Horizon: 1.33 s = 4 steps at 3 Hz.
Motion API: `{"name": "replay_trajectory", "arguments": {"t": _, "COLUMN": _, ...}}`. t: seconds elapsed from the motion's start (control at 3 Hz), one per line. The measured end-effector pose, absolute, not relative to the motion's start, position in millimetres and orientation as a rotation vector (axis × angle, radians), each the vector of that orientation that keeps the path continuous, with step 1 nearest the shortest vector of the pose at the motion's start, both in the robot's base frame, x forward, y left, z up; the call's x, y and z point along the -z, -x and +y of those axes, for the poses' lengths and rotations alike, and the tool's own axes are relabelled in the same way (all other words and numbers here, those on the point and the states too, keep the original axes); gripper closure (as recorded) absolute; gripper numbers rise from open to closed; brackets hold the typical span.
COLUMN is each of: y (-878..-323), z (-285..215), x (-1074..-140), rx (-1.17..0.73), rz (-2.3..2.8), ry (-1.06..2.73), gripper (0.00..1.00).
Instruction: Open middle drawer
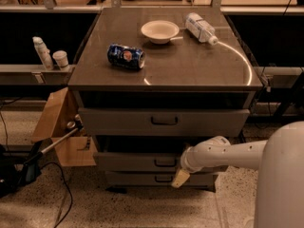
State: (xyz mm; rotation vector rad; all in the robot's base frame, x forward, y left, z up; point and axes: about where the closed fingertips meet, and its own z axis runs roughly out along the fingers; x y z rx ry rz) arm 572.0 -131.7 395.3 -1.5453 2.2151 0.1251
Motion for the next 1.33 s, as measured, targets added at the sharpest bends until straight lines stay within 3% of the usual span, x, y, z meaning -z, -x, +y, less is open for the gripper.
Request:
{"name": "replay_trajectory", "arguments": {"t": 1.0, "y": -508, "z": -160, "x": -465, "rx": -0.151, "rz": 2.063, "ry": 1.617, "gripper": 0.00}}
{"name": "replay_trajectory", "arguments": {"t": 1.33, "y": -509, "z": -160, "x": -463, "rx": -0.153, "rz": 2.061, "ry": 1.620, "gripper": 0.00}}
